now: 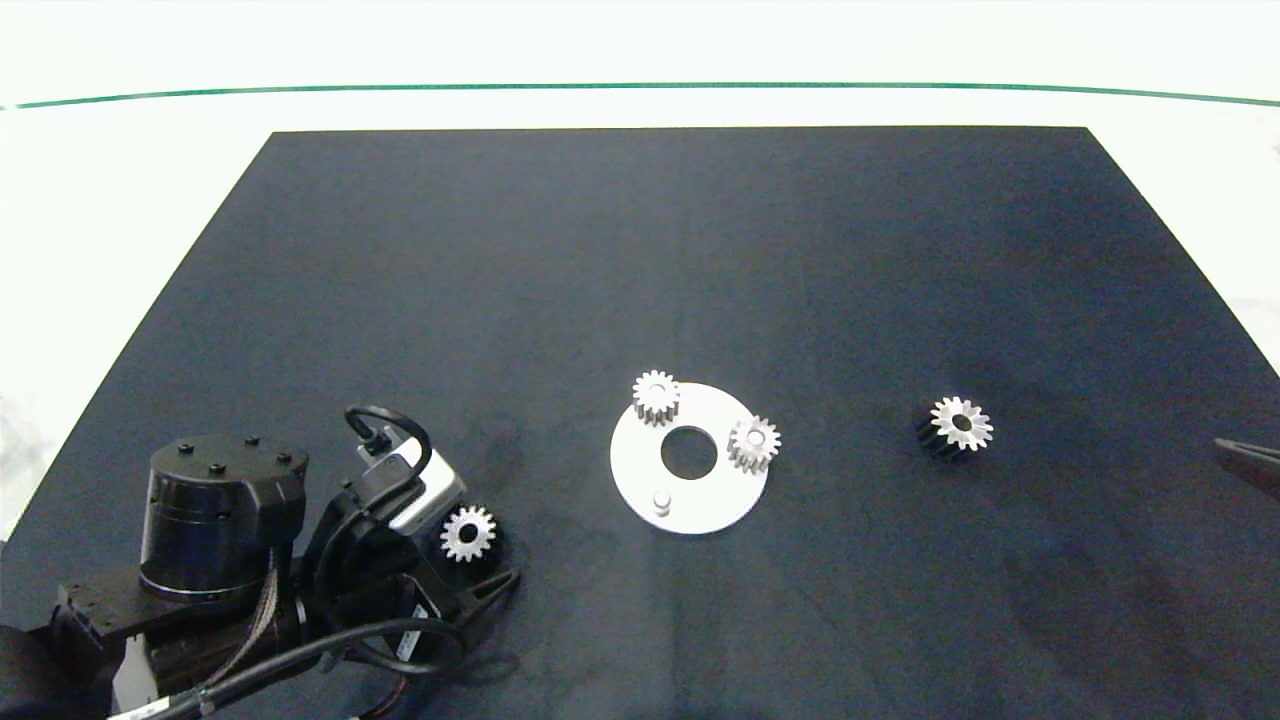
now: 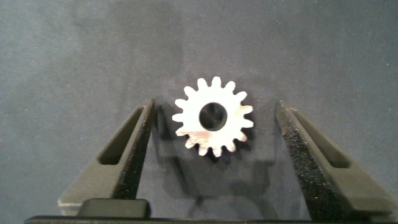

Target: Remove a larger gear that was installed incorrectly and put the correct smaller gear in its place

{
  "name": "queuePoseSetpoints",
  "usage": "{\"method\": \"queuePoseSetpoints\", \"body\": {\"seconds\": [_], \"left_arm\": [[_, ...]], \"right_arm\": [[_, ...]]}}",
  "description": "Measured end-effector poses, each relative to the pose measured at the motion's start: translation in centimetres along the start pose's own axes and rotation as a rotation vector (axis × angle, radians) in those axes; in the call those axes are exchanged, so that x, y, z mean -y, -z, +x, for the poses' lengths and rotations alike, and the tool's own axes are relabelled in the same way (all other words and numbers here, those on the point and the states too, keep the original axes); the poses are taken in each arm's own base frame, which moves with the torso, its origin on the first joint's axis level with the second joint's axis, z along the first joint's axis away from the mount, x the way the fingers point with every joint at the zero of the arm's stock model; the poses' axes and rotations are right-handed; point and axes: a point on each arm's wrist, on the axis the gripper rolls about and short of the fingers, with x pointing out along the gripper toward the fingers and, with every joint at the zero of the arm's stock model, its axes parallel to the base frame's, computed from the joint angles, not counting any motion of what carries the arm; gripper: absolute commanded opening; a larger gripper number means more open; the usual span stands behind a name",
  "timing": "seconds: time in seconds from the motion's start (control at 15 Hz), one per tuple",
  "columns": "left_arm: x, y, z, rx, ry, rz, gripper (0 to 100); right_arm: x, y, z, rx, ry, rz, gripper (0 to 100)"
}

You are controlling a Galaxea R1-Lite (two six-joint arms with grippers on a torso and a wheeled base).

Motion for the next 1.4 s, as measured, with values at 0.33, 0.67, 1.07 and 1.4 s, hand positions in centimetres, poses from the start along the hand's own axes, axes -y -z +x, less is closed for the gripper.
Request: {"method": "queuePoseSetpoints", "body": {"seconds": [0.33, 0.67, 1.07, 1.4], "left_arm": [[0.09, -0.16, 0.26, 0.015, -0.001, 0.003, 62], [0.26, -0.35, 0.78, 0.030, -0.020, 0.003, 53], [0.29, -0.31, 0.74, 0.026, -0.020, -0.002, 41], [0.29, -0.38, 0.71, 0.030, -0.020, -0.002, 30]], "right_arm": [[-0.01, 0.02, 0.01, 0.000, -0.003, 0.000, 100], [-0.01, 0.02, 0.02, -0.001, -0.003, 0.000, 100], [-0.03, 0.02, 0.02, 0.000, -0.009, 0.000, 100], [0.04, 0.03, 0.06, -0.001, -0.008, 0.002, 100]]}}
